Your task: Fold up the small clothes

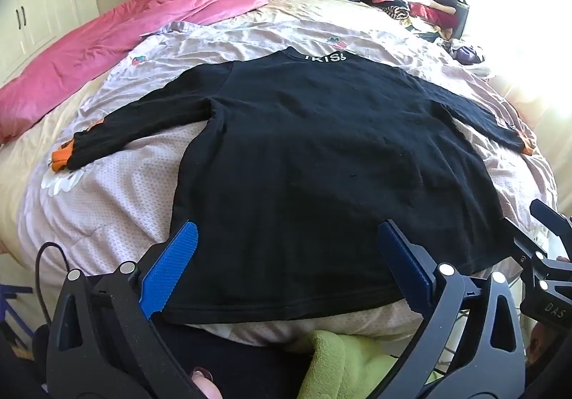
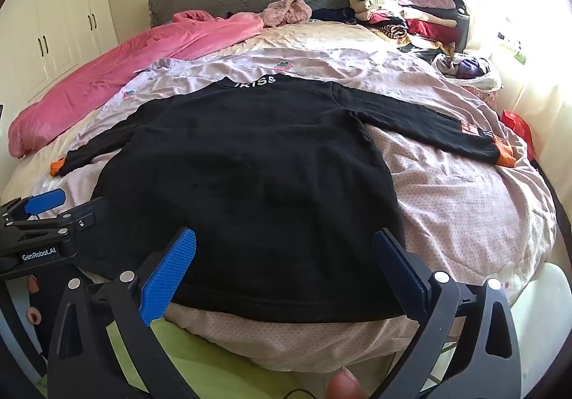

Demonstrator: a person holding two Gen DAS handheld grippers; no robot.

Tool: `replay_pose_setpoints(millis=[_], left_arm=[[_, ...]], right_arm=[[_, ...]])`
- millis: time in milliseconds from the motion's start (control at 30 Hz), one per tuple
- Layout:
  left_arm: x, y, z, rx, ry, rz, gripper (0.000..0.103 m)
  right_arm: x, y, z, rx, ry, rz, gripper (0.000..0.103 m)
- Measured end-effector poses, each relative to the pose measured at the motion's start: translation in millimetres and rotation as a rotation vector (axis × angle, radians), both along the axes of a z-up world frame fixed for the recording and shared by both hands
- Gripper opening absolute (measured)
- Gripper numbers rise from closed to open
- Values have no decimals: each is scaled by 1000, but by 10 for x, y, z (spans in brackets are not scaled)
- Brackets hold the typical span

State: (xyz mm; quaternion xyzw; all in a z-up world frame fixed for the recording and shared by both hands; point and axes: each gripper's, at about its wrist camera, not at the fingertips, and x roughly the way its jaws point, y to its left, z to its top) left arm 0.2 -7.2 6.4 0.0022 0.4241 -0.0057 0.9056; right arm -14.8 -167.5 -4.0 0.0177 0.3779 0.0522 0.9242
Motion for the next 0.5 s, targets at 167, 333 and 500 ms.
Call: replay_pose_setpoints(millis=[167,333,500], left_arm=[[5,-20,4,-1,-2,1,94],[1,-12,2,-4,-3,1,94],[-15,15,22,-15,-7,1,94]], right_arm=[[5,-2,-4,1,-1,3,99],[0,1,12,3,0,3,99],[-5,-2,13,5,-3,1,99]])
